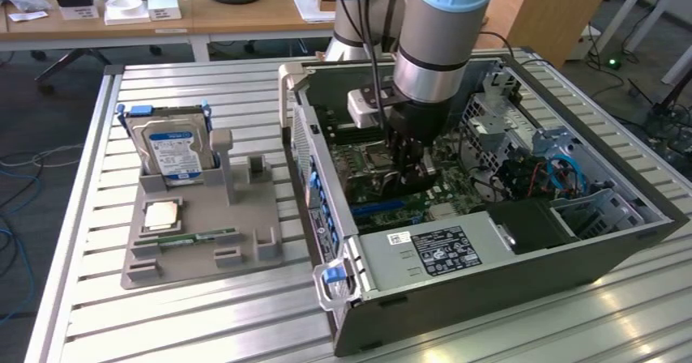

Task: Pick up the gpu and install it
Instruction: 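Insert the gpu into the slot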

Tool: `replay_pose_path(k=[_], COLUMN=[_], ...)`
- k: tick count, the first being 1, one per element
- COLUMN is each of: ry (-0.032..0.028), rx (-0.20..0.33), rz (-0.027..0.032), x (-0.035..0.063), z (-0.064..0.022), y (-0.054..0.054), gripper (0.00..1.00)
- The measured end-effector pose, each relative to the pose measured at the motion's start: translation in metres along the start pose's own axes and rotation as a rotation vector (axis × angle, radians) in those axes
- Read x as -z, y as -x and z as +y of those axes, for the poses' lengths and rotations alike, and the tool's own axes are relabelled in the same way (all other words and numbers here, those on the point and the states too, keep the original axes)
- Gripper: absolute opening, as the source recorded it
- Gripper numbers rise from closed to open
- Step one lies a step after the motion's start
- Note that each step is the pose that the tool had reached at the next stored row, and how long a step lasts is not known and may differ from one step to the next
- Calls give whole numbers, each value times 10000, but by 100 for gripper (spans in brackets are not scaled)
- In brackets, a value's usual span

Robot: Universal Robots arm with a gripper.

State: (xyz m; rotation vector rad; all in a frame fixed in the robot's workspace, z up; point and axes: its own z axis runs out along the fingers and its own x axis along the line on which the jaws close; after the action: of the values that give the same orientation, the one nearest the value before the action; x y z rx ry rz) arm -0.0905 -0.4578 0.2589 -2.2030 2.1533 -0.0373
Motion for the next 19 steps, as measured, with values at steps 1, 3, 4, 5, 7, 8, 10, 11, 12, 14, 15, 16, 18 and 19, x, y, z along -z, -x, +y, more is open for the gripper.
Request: replay_pose_path(k=[1, 3, 4, 5, 7, 8, 10, 11, 12, 14, 15, 16, 18, 19], ry=[0, -1, 0, 0, 0, 0, -1, -2, -2, -1, -1, 0, -1, 0], rx=[1, 0, -1, -1, -4, -5, -5, -5, -6, -8, -7, -5, -7, -8], rz=[0, -1, -2, -1, -1, 0, -1, -2, -3, -2, 0, 0, -2, 0], x=[-4, -12, -15, -18, -22, -24, -26, -28, -29, -29, -29, -29, -29, -29], z=[7, 20, 26, 32, 45, 49, 57, 61, 66, 77, 78, 78, 82, 84], y=[0, 0, 0, 0, 1, 1, 1, 2, 2, 2, 2, 2, 2, 2], gripper=[26, 26, 26, 26, 26, 26, 26, 26, 26, 26, 26, 26, 26, 26])
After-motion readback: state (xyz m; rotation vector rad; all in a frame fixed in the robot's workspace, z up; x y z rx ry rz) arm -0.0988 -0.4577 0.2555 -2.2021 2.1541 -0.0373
